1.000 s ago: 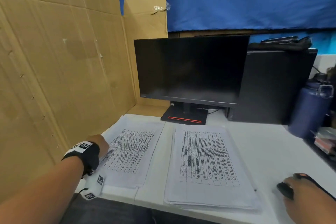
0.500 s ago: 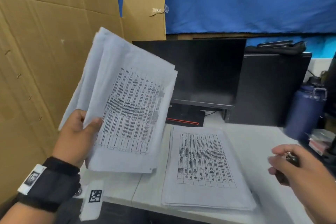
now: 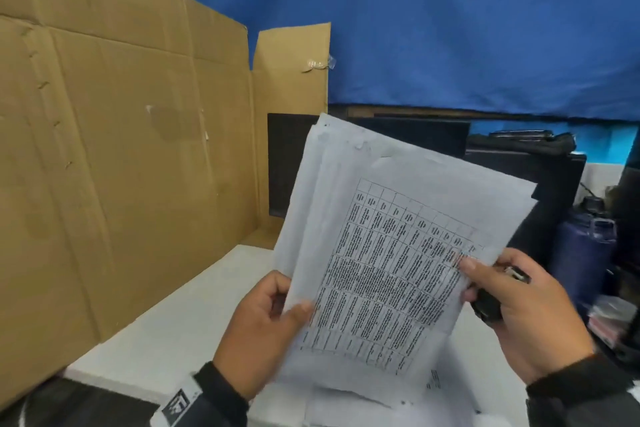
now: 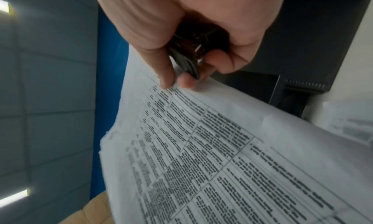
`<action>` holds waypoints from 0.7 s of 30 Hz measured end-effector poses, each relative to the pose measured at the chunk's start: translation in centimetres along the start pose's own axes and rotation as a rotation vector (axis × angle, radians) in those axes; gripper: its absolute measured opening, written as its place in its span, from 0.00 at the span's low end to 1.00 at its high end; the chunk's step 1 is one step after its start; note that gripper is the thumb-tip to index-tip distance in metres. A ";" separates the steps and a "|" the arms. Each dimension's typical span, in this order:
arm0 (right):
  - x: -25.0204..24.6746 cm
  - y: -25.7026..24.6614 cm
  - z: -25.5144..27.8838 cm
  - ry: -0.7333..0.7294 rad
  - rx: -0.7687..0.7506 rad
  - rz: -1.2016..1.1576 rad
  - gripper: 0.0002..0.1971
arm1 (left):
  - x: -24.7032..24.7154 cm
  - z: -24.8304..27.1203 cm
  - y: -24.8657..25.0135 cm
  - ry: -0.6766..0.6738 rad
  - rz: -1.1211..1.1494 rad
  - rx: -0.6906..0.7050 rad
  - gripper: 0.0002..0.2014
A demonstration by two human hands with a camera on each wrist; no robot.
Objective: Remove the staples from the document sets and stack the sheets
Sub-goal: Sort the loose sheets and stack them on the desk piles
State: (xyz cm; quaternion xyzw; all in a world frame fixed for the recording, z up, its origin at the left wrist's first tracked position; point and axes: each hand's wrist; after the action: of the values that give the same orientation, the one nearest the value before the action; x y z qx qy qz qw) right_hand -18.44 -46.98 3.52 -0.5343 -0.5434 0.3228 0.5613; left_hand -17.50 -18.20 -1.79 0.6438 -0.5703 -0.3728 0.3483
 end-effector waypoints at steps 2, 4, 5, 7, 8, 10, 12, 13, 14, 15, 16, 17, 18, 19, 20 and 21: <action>-0.4 -0.2 0.0 0.040 -0.042 0.000 0.18 | -0.2 -0.3 -0.4 0.022 -0.154 0.089 0.08; -0.8 -0.3 0.1 0.048 -0.084 0.000 0.15 | -0.4 -0.4 -0.6 0.024 -0.285 0.141 0.17; -0.9 -0.3 0.1 0.044 -0.102 0.003 0.13 | -0.4 -0.4 -0.4 0.008 -0.288 0.142 0.23; -0.9 -0.5 0.1 0.024 -0.137 0.035 0.09 | -0.2 -0.7 0.3 0.008 -0.219 0.152 0.37; -0.7 -0.7 0.2 0.018 -0.157 0.069 0.07 | -0.2 -1.0 0.9 0.029 -0.173 0.178 0.43; -0.5 -1.2 0.4 0.014 -0.205 0.155 0.09 | -0.3 -1.5 2.5 0.062 -0.042 0.250 0.44; -0.2 -2.0 0.5 0.011 -0.237 0.229 0.10 | -0.5 -2.2 4.2 0.093 0.078 0.275 0.31; -0.1 -2.5 0.5 0.015 -0.260 0.256 0.10 | -0.4 -2.4 5.2 0.108 0.121 0.267 0.22; 0.0 -3.1 0.6 0.022 -0.281 0.279 0.11 | -0.4 -2.7 6.2 0.116 0.184 0.254 0.16; -0.1 -3.7 0.5 0.032 -0.310 0.303 0.11 | -0.3 -2.8 7.1 0.111 0.268 0.234 0.12; 0.0 -4.4 0.6 0.037 -0.324 0.331 0.10 | -0.2 -3.0 8.0 0.092 0.360 0.214 0.11; 0.0 -5.2 0.8 0.027 -0.336 0.352 0.09 | -0.3 -3.2 8.8 0.071 0.436 0.198 0.11; -0.1 -6.0 1.0 0.016 -0.331 0.376 0.11 | -0.4 -3.3 9.5 0.054 0.487 0.191 0.11; -0.6 -6.6 0.8 0.007 -0.326 0.422 0.17 | -0.5 -3.5 10.0 0.043 0.514 0.188 0.12; -0.9 -7.2 0.9 0.017 -0.313 0.501 0.20 | -0.6 -3.5 10.5 0.031 0.525 0.181 0.14; -1.1 -7.5 0.8 0.026 -0.314 0.560 0.20 | -0.7 -3.5 10.7 0.017 0.525 0.166 0.17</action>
State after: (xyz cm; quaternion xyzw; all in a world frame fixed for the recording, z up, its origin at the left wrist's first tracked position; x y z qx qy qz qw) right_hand -21.04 -49.50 10.21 -0.7472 -0.4110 0.3700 0.3685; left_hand -19.52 -18.58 9.28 0.5034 -0.7433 -0.2161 0.3839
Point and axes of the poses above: each hand's wrist, its own z-axis away from the middle knuckle, its own x-axis out of the palm, y = z × x, and after that the axes turned 9 degrees about x, right-handed
